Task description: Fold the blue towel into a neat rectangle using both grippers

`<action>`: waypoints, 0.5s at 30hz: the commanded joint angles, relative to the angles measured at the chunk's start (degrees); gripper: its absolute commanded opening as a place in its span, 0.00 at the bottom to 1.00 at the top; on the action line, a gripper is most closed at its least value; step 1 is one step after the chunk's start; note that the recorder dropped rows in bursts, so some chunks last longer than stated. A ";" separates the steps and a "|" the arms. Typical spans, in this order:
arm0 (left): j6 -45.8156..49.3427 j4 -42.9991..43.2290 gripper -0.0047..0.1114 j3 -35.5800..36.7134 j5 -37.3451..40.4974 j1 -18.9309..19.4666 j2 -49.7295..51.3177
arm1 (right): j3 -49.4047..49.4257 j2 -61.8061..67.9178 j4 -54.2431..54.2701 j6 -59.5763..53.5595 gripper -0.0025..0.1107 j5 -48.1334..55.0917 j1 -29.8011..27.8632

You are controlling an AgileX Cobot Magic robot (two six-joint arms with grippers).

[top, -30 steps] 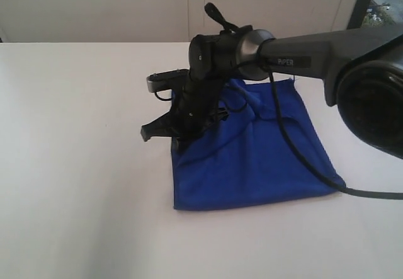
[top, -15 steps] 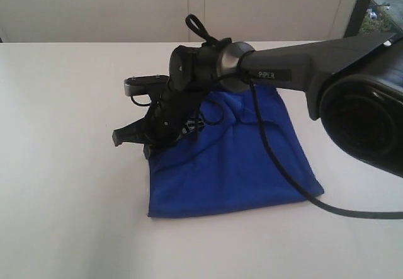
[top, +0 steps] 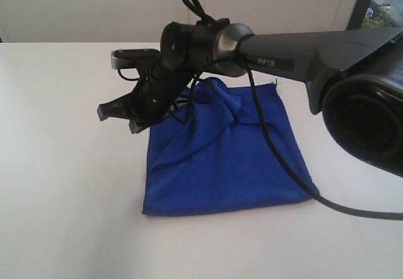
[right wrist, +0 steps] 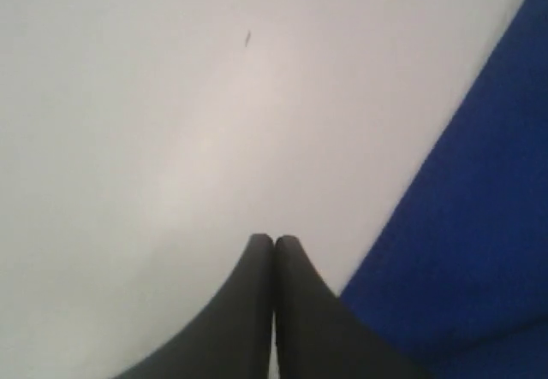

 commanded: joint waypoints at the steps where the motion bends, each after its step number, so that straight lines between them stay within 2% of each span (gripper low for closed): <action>1: -0.34 -0.32 0.04 0.31 0.90 0.17 -0.45 | -1.13 -0.81 -6.73 1.31 0.02 5.17 -0.04; 5: -0.34 -0.32 0.04 0.31 0.90 0.17 -0.45 | -1.13 1.24 -8.58 1.31 0.02 9.88 -0.04; 15: -0.34 -0.32 0.04 0.31 0.90 0.17 -0.45 | -1.13 5.22 -7.85 2.50 0.02 9.35 0.09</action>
